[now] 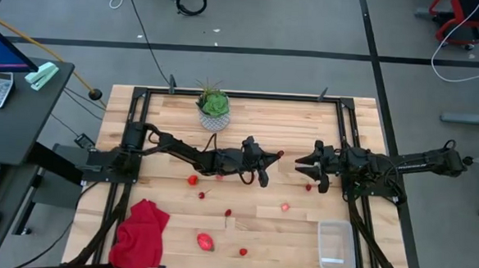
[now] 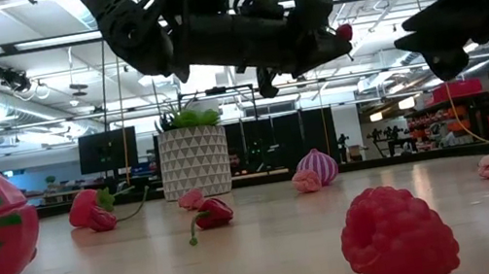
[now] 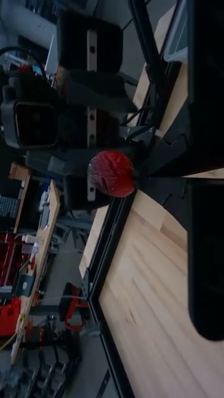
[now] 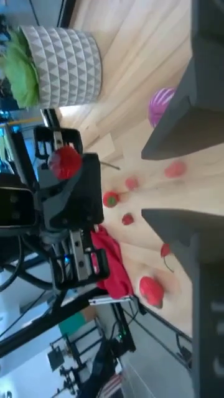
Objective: Pick and placing Produce into tupperware
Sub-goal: Put the red cherry into the transparent container
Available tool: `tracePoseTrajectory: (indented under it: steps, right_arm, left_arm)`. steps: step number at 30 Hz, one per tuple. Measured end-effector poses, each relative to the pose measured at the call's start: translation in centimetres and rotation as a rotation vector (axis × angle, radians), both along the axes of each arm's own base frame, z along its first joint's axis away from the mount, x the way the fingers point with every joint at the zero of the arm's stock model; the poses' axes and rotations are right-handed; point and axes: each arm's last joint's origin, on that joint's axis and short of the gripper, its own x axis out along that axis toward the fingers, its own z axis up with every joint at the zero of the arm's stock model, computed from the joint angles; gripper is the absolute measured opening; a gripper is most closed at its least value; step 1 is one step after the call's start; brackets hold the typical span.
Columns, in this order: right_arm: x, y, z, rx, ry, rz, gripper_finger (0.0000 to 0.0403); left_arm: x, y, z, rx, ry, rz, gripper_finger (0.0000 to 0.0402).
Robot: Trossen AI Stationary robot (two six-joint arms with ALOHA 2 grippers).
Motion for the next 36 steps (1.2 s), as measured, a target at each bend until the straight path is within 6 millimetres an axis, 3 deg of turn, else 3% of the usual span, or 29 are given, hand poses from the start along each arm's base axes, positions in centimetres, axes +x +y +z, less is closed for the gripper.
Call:
tracePoseTrajectory:
  steps: [5, 10, 26, 36]
  right_arm:
    - [0.0, -0.2, 0.7, -0.06, -0.073, -0.057, 0.0211]
    - [0.3, -0.2, 0.8, -0.059, -0.083, -0.062, 0.0236]
    - [2.0, -0.1, 0.6, -0.059, -0.095, -0.082, 0.0229]
    - [5.1, 0.1, 2.8, -0.044, -0.033, -0.033, 0.0223]
  left_arm:
    - [0.0, -0.1, 0.0, 0.001, 0.0, -0.05, 0.0008]
    - [0.0, -0.1, 0.0, 0.0, -0.001, -0.051, 0.0006]
    - [0.0, -0.2, 0.0, -0.018, -0.007, -0.055, 0.0004]
    - [0.1, -0.5, 0.0, -0.024, -0.008, -0.097, 0.0004]
